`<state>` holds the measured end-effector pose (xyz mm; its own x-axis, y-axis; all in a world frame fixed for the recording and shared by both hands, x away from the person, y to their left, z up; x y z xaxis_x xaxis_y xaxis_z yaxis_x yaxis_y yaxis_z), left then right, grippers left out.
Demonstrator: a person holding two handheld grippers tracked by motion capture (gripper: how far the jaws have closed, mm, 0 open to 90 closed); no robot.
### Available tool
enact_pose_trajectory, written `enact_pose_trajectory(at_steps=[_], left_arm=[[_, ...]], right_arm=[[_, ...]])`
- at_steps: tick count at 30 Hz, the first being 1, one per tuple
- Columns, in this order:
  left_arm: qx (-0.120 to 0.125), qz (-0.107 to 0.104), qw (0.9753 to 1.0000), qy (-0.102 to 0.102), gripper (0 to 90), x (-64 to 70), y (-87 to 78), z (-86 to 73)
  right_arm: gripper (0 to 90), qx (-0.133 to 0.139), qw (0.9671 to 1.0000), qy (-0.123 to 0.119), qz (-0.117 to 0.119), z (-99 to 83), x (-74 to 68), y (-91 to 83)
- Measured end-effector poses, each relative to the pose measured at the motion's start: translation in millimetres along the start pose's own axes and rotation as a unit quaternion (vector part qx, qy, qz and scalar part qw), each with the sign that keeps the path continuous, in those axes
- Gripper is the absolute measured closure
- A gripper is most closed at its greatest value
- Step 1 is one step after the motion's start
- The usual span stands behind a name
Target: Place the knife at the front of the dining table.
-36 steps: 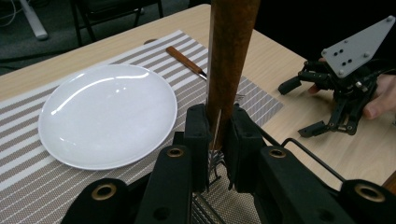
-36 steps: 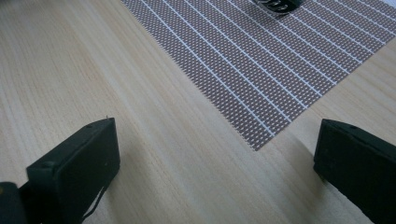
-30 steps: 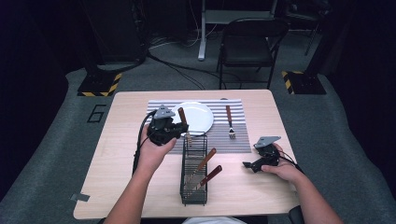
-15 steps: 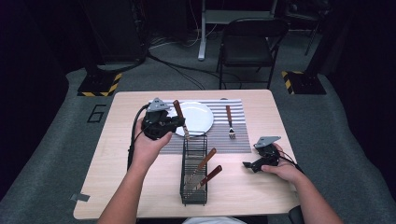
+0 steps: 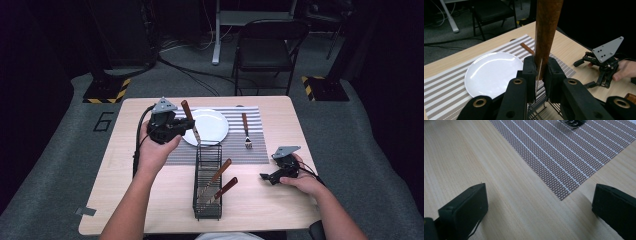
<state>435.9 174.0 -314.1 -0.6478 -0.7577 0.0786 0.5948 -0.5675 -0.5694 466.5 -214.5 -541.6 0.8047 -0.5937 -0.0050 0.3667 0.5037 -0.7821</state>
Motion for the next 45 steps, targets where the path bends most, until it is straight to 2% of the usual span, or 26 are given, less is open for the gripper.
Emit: enact_pose_trajectory(at_steps=[13,22,26,35,45], left_arm=[[0.009,0.012,0.9999,-0.007,80.2,-5.7,-12.7,4.8],[0.006,0.017,0.9998,-0.007,80.1,-16.3,-23.0,4.4],[0.011,0.026,0.9996,-0.009,80.2,-21.6,-27.4,3.7],[0.012,0.044,0.9987,-0.023,80.2,-38.4,-31.3,0.6],[0.005,0.063,0.9966,-0.052,80.2,-62.3,-23.9,-11.9]], right_arm=[[0.0,0.0,1.0,-0.001,0.0,0.0,0.1,0.0],[0.0,0.0,1.0,0.0,0.0,0.0,0.0,0.0],[0.0,0.0,1.0,0.0,0.0,0.0,0.0,0.0],[0.0,0.0,1.0,0.0,0.0,0.0,0.0,0.0],[0.0,0.0,1.0,0.0,0.0,0.0,0.0,0.0]])
Point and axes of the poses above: each handheld gripper's, and its own axes: y roughly forward along the jaws, z roughly out of its top, x roughly to its right, the point moved 2 cm from there along y, roughly forward along the jaws, and after that the axes turned 6 degrees about -x, right-handed, at the moved point
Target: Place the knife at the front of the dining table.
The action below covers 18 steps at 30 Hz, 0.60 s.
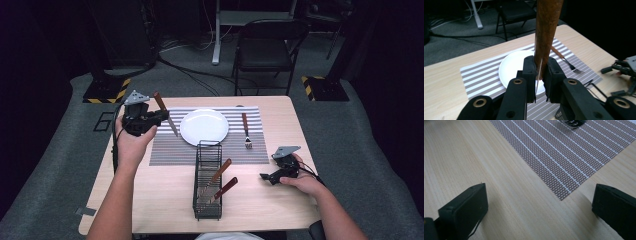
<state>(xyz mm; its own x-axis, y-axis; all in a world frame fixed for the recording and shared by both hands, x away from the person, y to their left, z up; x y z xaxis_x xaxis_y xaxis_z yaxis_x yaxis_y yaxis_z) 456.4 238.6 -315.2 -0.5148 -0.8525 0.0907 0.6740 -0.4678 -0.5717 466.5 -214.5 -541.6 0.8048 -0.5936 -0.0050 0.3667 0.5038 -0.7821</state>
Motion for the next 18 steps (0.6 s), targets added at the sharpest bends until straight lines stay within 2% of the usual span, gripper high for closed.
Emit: enact_pose_trajectory(at_steps=[3,8,18], left_arm=[[-0.001,0.012,0.9999,-0.008,80.2,-8.1,5.8,-6.1],[-0.001,0.021,0.9995,-0.025,80.2,-20.2,13.8,-15.7],[-0.015,0.039,0.9984,-0.037,80.3,-33.6,24.9,-29.7]], right_arm=[[0.0,0.0,1.0,0.0,0.0,0.0,0.0,0.0],[0.0,0.0,1.0,0.0,0.0,0.0,0.0,0.0],[0.0,0.0,1.0,0.0,0.0,0.0,0.0,0.0]])
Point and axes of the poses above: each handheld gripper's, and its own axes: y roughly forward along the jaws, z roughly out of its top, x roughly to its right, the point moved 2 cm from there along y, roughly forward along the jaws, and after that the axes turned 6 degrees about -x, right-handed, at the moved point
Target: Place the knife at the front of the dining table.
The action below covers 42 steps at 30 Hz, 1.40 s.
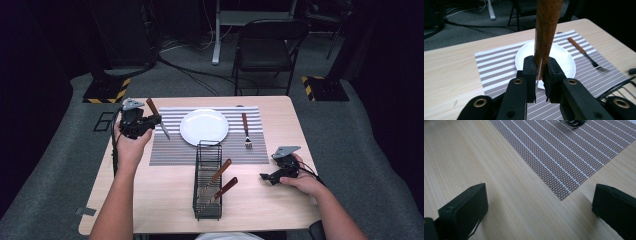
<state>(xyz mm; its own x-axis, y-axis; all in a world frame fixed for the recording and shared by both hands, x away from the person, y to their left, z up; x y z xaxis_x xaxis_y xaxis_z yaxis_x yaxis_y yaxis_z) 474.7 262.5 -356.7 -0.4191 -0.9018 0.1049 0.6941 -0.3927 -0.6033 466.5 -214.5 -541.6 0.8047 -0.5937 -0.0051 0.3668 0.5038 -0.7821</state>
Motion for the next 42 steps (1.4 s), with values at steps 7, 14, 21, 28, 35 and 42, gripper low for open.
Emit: enact_pose_trajectory(at_steps=[7,14,21,28,35,42], left_arm=[[-0.012,0.011,0.9998,-0.014,80.3,-8.9,12.6,-14.7],[-0.026,0.017,0.9991,-0.029,80.3,-15.9,23.5,-31.8],[-0.043,0.023,0.9984,-0.03,80.3,-17.3,31.7,-43.3],[-0.054,0.025,0.9976,-0.034,80.3,-19.8,37.8,-49.2],[-0.061,0.029,0.9972,-0.032,80.3,-19.9,49.4,-52.3],[-0.054,0.035,0.9975,-0.03,80.3,-19.7,60.9,-47.7]], right_arm=[[0.0,0.0,1.0,0.0,0.0,0.0,0.0,0.0],[0.0,0.0,1.0,0.0,0.0,0.0,0.0,0.0],[0.0,0.0,1.0,0.0,0.0,0.0,0.0,0.0],[0.0,0.0,1.0,0.0,0.0,0.0,0.0,0.0],[0.0,0.0,1.0,0.0,0.0,0.0,0.0,0.0],[0.0,0.0,1.0,0.0,0.0,0.0,0.0,0.0]])
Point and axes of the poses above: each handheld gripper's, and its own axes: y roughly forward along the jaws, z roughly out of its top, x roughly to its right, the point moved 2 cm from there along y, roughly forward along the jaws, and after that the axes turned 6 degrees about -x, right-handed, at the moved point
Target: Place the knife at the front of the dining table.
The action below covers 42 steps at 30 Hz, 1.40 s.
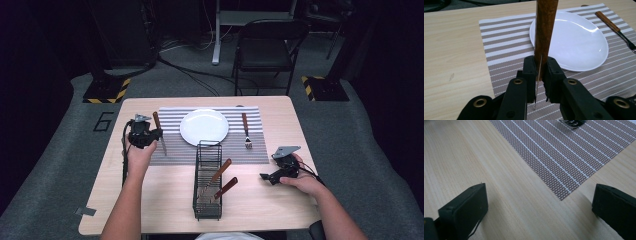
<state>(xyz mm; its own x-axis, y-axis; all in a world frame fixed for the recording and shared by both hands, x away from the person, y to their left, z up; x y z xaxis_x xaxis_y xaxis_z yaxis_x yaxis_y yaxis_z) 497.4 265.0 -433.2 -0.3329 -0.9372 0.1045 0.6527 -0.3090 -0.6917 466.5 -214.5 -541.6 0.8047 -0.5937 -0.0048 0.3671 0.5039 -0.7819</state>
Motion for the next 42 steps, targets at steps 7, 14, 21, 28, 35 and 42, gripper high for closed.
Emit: enact_pose_trajectory(at_steps=[7,14,21,28,35,42], left_arm=[[0.004,0.0,0.9998,-0.018,80.4,-3.4,14.0,6.3],[0.007,0.003,0.9996,-0.029,80.3,-5.3,31.4,12.0],[0.015,-0.002,0.9983,-0.056,80.2,-12.8,48.0,12.9],[0.022,-0.006,0.9965,-0.08,80.2,-18.2,56.9,11.5],[0.026,-0.013,0.9938,-0.107,80.2,-25.3,70.6,9.7],[0.023,-0.024,0.9917,-0.124,79.9,-32.1,86.9,6.1]], right_arm=[[0.0,0.0,1.0,0.0,0.0,0.0,0.0,0.0],[0.0,0.001,1.0,-0.003,0.0,0.1,0.3,0.1],[0.0,0.0,1.0,-0.001,0.0,0.0,0.1,0.0],[0.0,0.0,1.0,-0.002,0.0,0.1,0.2,0.1],[0.0,0.001,1.0,-0.003,0.0,0.1,0.4,0.1],[0.0,0.003,1.0,-0.006,-0.001,0.3,0.9,0.5]])
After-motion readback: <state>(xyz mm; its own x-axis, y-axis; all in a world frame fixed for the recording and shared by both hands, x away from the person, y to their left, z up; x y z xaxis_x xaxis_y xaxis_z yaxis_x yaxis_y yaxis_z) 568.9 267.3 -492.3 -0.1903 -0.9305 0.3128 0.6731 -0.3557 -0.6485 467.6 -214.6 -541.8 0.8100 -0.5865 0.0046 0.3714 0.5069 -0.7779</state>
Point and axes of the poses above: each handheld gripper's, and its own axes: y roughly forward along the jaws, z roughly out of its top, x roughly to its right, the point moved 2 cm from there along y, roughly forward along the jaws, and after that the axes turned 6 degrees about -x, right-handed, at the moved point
